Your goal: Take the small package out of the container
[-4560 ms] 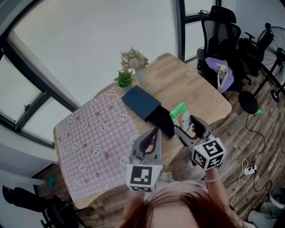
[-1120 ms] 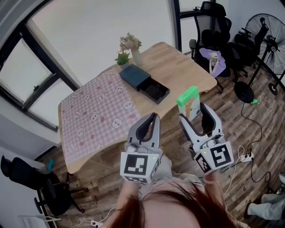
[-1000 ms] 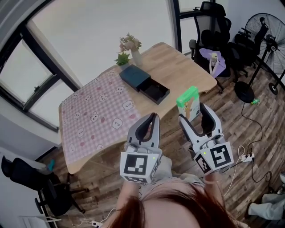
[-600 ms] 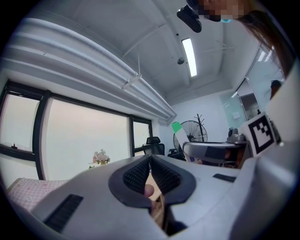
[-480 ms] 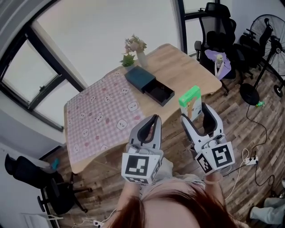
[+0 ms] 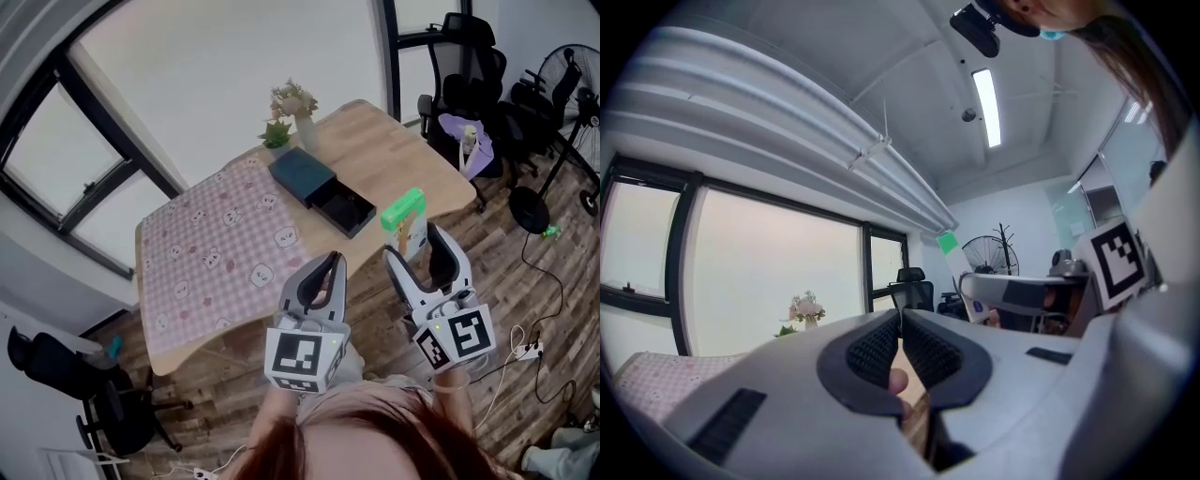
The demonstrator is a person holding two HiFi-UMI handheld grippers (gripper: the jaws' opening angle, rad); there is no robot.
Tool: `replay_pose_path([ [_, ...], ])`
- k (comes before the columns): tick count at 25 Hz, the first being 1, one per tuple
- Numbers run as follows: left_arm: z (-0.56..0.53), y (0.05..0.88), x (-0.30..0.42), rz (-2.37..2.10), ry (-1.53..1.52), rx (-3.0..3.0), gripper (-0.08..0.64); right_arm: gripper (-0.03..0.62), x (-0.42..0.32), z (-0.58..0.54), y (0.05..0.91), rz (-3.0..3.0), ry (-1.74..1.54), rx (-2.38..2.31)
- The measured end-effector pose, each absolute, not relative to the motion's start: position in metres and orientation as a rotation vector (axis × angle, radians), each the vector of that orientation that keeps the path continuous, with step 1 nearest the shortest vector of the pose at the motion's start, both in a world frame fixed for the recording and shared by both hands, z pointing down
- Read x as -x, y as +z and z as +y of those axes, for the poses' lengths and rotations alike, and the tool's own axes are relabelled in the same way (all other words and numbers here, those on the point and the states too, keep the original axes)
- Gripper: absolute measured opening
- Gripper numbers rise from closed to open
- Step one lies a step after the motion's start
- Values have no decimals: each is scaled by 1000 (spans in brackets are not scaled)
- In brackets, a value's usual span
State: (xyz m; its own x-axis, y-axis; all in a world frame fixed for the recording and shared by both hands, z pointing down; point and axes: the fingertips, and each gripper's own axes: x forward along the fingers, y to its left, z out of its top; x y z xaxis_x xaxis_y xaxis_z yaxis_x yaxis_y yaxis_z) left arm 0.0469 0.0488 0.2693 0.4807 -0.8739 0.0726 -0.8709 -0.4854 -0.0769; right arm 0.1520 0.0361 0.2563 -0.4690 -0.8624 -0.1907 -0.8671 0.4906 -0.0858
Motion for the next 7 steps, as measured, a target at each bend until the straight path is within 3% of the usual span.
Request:
replay_pose_path([
  [7,7,275,-26,1584,-166,2677,17,316,-136,-7,270,2544,0,1506],
])
